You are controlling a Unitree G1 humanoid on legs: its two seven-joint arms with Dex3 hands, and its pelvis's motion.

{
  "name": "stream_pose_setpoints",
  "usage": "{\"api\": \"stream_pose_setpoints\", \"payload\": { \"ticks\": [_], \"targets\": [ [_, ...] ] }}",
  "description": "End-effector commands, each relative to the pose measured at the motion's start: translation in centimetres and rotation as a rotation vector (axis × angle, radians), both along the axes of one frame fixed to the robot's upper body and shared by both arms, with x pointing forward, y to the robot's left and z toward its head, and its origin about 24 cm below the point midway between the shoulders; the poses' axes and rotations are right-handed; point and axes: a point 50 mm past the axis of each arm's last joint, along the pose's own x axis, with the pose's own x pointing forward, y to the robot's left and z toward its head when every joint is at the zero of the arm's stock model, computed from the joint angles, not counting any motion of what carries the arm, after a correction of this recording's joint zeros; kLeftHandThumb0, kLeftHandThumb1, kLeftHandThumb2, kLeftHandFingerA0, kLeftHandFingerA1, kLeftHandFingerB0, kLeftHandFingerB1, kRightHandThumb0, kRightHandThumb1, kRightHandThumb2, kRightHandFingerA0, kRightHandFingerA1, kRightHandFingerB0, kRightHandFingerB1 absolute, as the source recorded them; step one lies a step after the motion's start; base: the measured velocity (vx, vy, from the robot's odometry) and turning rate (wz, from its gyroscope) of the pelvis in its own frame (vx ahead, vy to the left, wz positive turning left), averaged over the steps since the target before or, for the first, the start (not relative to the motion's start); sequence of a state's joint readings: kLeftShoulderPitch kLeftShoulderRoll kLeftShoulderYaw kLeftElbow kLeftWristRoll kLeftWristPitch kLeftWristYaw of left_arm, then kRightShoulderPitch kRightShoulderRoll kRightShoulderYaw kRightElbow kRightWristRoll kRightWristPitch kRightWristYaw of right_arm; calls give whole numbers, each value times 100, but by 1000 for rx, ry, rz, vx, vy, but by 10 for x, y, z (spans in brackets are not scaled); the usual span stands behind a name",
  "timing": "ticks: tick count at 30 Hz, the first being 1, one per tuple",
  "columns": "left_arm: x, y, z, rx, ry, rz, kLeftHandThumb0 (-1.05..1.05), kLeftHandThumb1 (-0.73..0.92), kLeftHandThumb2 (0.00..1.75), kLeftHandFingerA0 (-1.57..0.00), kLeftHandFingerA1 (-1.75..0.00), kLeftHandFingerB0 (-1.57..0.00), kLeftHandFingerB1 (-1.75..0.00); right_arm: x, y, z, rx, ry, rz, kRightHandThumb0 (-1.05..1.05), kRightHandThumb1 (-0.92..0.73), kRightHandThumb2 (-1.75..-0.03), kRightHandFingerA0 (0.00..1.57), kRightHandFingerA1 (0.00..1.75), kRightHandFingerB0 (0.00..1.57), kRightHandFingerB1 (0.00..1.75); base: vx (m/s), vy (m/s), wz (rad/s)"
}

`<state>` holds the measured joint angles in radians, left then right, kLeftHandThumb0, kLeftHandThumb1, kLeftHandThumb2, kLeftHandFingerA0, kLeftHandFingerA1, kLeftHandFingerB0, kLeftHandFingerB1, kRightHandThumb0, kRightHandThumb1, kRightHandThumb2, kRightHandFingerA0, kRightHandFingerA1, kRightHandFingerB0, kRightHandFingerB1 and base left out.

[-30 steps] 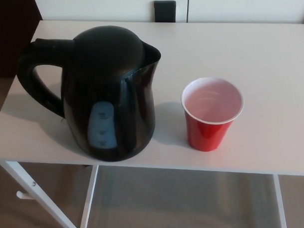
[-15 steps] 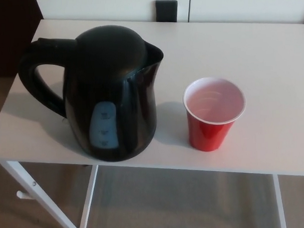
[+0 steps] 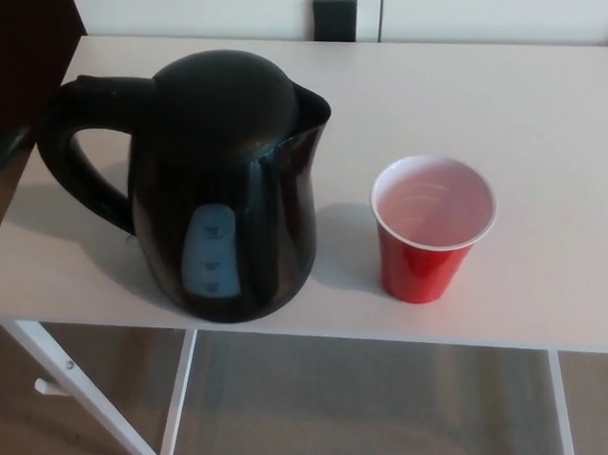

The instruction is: The robot walk towards a table in front and uses its left hand to pick up the pot from the base and pour water to the cup on the right hand side

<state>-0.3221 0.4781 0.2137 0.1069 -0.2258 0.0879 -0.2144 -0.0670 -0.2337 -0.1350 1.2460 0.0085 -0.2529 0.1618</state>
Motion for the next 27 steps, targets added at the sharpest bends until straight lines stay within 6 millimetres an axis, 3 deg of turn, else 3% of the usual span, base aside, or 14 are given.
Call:
{"api": "stream_pose_setpoints", "payload": {
  "ticks": [1, 10, 27],
  "targets": [
    [16, -6, -11, 75, 115, 67, -62, 39, 70, -9, -27, -9, -14, -5, -7, 2, -37, 10, -3, -60, -41, -62, 84, 71, 49, 61, 0, 0, 0],
    [20, -25, -29, 158, 174, 10, -65, 40, 71, -9, -30, -11, -15, -5, -7, 2, -24, -6, -6, -62, -41, -63, 82, 71, 46, 62, 0, 0, 0],
    [15, -32, -39, 154, 198, -14, -61, 39, 72, -8, -34, -8, -16, -2, -8, 2, -24, -2, -25, -58, -39, -64, 84, 73, 47, 64, 0, 0, 0]
  ]
}}
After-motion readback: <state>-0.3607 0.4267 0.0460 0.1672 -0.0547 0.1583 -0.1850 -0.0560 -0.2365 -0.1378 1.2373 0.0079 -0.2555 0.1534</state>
